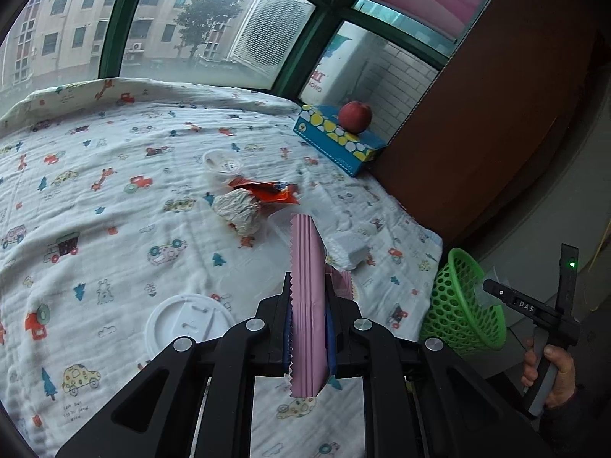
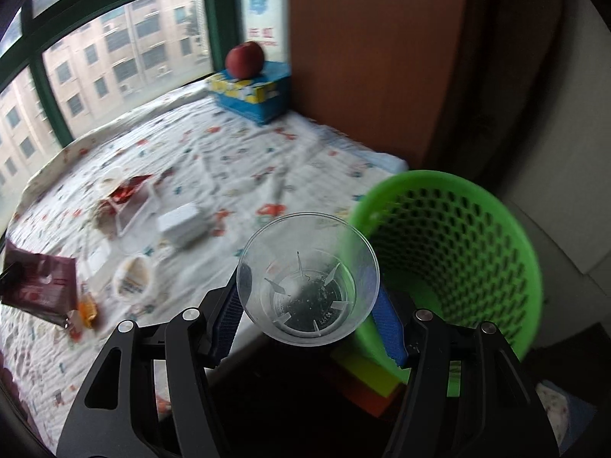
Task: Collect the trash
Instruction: 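Carry the clear cup over the green basket with the right tool and release it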
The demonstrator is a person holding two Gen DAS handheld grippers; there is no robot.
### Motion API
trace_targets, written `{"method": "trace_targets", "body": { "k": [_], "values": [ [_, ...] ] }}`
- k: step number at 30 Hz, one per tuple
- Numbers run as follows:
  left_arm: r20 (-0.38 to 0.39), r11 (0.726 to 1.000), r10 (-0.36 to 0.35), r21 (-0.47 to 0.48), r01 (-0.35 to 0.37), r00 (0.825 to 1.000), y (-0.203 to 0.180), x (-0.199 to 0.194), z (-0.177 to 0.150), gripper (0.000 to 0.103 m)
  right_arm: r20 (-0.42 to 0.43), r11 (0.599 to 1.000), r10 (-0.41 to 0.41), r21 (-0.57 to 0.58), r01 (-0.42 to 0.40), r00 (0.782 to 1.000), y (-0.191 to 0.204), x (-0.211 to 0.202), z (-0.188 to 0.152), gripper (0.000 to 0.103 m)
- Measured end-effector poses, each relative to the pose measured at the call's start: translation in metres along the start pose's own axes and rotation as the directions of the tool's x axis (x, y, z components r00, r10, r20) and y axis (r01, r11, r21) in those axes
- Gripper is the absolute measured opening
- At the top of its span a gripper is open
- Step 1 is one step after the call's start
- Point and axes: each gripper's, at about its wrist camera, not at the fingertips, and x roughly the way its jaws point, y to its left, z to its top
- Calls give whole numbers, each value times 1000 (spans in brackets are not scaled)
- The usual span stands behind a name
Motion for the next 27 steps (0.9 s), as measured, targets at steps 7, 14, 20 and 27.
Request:
{"method": "trace_targets", "body": {
  "k": [7,14,20,27],
  "values": [
    [-22,999,-40,26,41,999,-18,9,-1,13,17,996,-74,54,73,997,-33,-8,2,61],
    [-41,994,-94,54,96,995,-44,19,3,13,22,990,-120,79,118,993,-65,-12,-2,62],
    [-76,986,-120,108,128,990,-82,36,12,13,38,989,-130,79,127,991,-88,-13,-4,62],
    [-104,968,-182,154,197,978,-138,63,22,13,46,992,-98,88,94,994,-116,0,0,62]
  ]
}}
